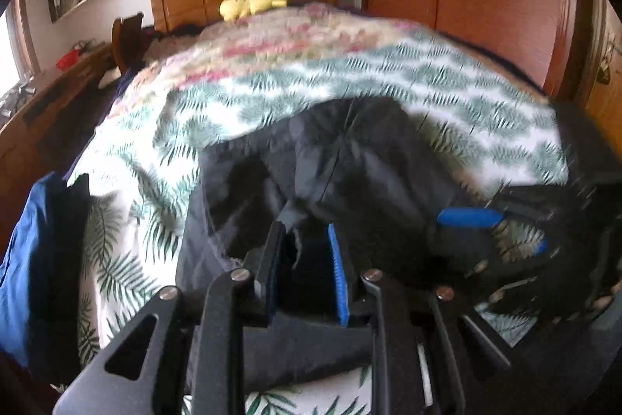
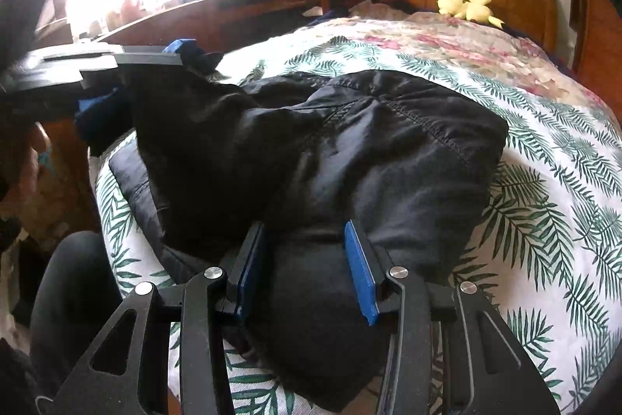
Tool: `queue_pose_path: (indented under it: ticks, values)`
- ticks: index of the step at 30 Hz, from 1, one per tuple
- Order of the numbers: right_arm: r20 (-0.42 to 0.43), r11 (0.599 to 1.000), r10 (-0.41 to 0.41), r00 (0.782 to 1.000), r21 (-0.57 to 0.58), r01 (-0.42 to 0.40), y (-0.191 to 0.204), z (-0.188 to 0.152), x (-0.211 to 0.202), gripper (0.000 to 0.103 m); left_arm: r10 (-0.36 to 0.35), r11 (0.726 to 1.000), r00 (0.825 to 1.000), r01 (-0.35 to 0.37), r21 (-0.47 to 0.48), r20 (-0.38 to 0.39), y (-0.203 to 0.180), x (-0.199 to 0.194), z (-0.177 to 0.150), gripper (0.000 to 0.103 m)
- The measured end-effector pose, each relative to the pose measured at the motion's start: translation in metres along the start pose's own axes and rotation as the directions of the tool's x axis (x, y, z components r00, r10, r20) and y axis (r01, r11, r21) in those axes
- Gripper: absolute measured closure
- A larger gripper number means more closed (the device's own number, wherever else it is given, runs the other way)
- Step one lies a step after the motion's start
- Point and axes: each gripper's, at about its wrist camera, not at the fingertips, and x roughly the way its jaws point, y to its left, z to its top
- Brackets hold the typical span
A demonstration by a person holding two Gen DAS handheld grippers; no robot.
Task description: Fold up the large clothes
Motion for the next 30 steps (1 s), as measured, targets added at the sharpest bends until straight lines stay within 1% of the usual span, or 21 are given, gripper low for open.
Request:
queue_pose_path:
  ticks: [1,4,8,12,13,14,15,16,17,18,19,22,24,27,30]
  values:
    - [0.001,1.0,0.0,1.0,-0.002,0.0,0.0,0.0,0.0,0.061,0.002,1.0,1.0,-0.002,-0.005,-0.026,0.002,0.007,-0.005,0.083]
    - [0.003,1.0,-0.002,1.0,-0.004,0.002,0.0,0.0,0.0,0.061,-0.006,1.0,0.998,0.005,-0.014,-0.064,0.004,0.017,-0.014,0.083]
    - [0.004,1.0,-0.003,1.0,-0.005,0.003,0.0,-0.001,0.0,0.061,-0.02,1.0,0.997,0.019,-0.023,-0.076,0.005,0.023,-0.023,0.083]
    - [0.007,1.0,-0.001,1.0,-0.004,0.001,0.0,0.0,0.0,0.061,-0.047,0.998,0.997,0.045,-0.039,-0.061,0.008,0.023,-0.026,0.083]
    - [0.008,1.0,-0.001,1.0,-0.003,0.001,0.0,0.001,0.0,0.061,-0.057,0.998,0.997,0.055,-0.039,-0.059,0.009,0.023,-0.026,0.085]
    - [0.008,1.0,-0.002,1.0,-0.003,0.002,0.0,0.0,-0.001,0.061,-0.075,0.997,0.995,0.073,-0.04,-0.058,0.011,0.022,-0.027,0.094]
    - [0.012,1.0,-0.003,1.0,-0.004,0.004,0.001,0.0,-0.001,0.061,-0.086,0.996,0.995,0.084,-0.043,-0.051,0.012,0.021,-0.027,0.095]
    - [0.016,1.0,-0.008,1.0,-0.009,0.008,0.001,0.0,-0.002,0.061,-0.081,0.996,0.996,0.08,-0.038,-0.029,0.012,0.017,-0.028,0.099]
    - [0.02,1.0,-0.011,1.0,-0.012,0.011,0.002,0.001,-0.003,0.061,-0.068,0.997,0.998,0.067,-0.033,-0.011,0.013,0.012,-0.027,0.1]
    - [0.026,1.0,-0.012,1.0,-0.012,0.012,0.002,0.001,-0.005,0.061,-0.054,0.998,0.998,0.054,-0.029,0.009,0.013,0.006,-0.027,0.101]
    - [0.033,1.0,-0.01,0.999,-0.009,0.01,0.002,0.002,-0.008,0.061,-0.04,0.999,0.998,0.041,-0.033,0.047,0.016,-0.005,-0.026,0.101]
    - [0.055,1.0,-0.015,0.998,-0.008,0.015,0.0,0.005,-0.017,0.061,-0.02,0.998,0.993,0.027,-0.054,0.12,0.025,-0.031,-0.024,0.101]
    - [0.074,1.0,-0.019,0.997,-0.009,0.02,-0.001,0.009,-0.025,0.061,0.002,0.998,0.988,0.008,-0.067,0.152,0.033,-0.042,-0.025,0.101]
    - [0.087,0.999,-0.037,0.995,-0.03,0.04,0.0,0.017,-0.031,0.061,0.031,0.994,0.986,-0.014,-0.106,0.165,0.058,-0.055,-0.034,0.101]
    - [0.089,0.998,-0.049,0.995,-0.038,0.053,-0.002,0.026,-0.032,0.061,0.073,0.987,0.989,-0.053,-0.154,0.129,0.09,-0.054,-0.056,0.101]
